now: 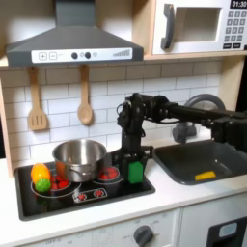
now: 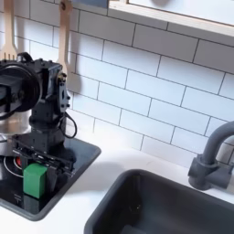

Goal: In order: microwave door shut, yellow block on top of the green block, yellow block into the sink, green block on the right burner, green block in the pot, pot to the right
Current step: 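Put the green block in the pot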

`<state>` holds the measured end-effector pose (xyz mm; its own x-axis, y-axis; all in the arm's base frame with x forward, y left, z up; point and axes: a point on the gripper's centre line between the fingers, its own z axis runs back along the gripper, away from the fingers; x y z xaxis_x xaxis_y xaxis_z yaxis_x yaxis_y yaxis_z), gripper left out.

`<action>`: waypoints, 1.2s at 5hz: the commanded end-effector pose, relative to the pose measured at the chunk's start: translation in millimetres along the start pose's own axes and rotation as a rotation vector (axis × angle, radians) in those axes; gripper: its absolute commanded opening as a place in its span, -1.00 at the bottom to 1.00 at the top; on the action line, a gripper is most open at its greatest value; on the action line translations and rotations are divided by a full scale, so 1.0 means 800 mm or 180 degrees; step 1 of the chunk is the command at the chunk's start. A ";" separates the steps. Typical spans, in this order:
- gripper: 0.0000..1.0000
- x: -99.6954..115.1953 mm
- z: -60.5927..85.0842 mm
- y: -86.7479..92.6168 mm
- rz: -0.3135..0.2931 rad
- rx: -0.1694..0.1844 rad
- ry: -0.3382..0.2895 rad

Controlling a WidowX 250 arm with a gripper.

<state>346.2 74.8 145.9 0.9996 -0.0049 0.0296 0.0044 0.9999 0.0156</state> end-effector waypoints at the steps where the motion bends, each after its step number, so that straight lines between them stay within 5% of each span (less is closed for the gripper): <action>1: -1.00 0.011 0.047 0.019 0.0086 0.0070 -0.0186; 4: -1.00 0.027 0.073 0.054 0.0316 0.0196 -0.0465; 6: -1.00 0.038 0.063 0.072 0.0386 0.0360 -0.0547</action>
<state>375.8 130.2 201.2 0.9715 0.1002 0.2148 -0.1268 0.9854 0.1135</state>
